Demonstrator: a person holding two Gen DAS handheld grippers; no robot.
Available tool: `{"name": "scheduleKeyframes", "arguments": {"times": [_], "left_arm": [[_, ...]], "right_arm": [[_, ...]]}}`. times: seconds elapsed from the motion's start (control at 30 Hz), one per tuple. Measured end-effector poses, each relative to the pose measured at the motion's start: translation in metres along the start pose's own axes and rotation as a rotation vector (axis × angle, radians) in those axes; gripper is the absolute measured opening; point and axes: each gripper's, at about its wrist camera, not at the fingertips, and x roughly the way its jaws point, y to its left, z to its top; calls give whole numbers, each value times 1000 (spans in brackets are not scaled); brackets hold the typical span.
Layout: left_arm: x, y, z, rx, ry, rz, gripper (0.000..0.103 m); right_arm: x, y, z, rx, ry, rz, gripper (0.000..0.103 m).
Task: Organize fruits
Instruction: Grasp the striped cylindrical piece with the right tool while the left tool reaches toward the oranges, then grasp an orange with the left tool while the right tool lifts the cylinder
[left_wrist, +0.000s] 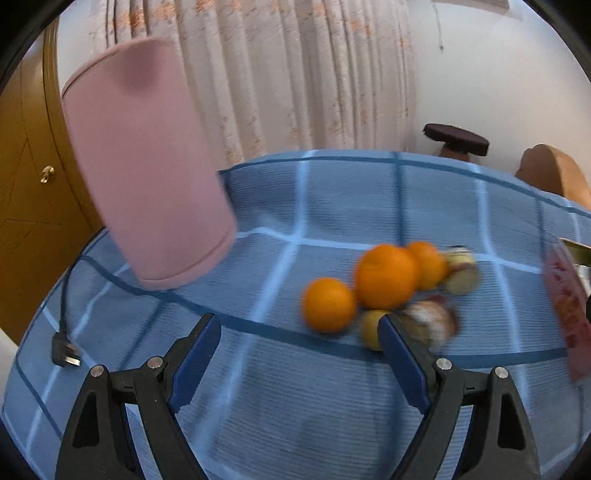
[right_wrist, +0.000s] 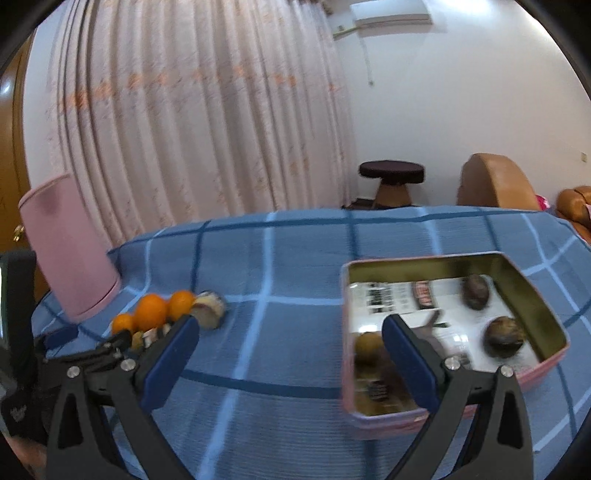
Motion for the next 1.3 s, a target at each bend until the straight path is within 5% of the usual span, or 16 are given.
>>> {"name": "scheduleKeyframes", "arguments": {"times": [0.33, 0.47, 0.53, 0.6, 0.67, 0.93, 1.03, 1.2, 1.3], "left_arm": [[15, 49, 5, -26, 36, 72, 88], [21, 52, 5, -9, 56, 107, 88], [23, 51, 5, -3, 60, 86, 88], [21, 46, 7, 21, 45, 67, 88], [19, 39, 8, 47, 28, 50, 88], [14, 21, 12, 75, -13, -35, 88], [16, 19, 15, 44, 12, -125, 88], [0, 19, 17, 36, -48, -140, 88], [11, 12, 18, 34, 4, -177, 88]], "right_arm": [[56, 73, -8, -99, 225, 189, 79], [81, 100, -16, -149, 341, 180, 56], [92, 104, -19, -139, 387, 178, 55], [93, 107, -17, -135, 370, 182, 52], [93, 106, -17, -131, 376, 192, 36], [60, 70, -20, -52, 306, 200, 36], [41, 57, -23, -53, 269, 191, 36], [32, 43, -28, -20, 281, 207, 36], [36, 42, -28, -8, 299, 216, 36]]}}
